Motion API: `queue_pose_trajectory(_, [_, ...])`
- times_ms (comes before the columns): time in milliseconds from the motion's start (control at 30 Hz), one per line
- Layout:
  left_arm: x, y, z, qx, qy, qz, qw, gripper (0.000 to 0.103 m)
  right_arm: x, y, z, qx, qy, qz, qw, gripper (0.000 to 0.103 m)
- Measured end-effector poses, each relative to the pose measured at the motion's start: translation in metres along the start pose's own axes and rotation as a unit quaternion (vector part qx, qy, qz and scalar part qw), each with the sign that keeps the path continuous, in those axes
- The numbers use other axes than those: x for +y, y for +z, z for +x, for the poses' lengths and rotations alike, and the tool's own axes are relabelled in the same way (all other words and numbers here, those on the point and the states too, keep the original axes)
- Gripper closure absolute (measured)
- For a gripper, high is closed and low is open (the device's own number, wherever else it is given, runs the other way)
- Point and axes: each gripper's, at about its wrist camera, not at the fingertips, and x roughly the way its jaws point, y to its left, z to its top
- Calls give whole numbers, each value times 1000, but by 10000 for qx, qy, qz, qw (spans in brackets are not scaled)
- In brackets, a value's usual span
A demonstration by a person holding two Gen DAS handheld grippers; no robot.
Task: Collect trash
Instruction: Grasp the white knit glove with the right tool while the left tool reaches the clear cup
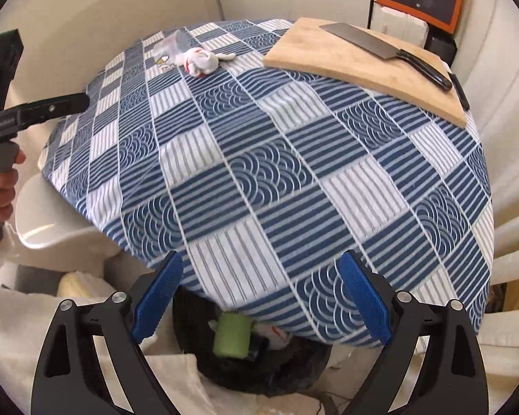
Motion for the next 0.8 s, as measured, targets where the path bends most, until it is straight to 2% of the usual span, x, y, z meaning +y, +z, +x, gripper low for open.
queue_pose_trajectory(300, [73,60,32,4,37,-592,9982,6,31,66,29,117,-124,17,9999,15])
queue_pose_trajectory(433, [93,79,52,70,78,-585,9982,6,41,90,45,202,-108,21,9997,15])
queue_pose_trajectory(567, [113,93,73,108,69,-780,9969,6,52,112,60,270,-158,-103,9995,15])
queue_pose_trajectory(800, [130,112,104,124,-144,-915,9956,6,65,143,86,356,-124,-185,9991,15])
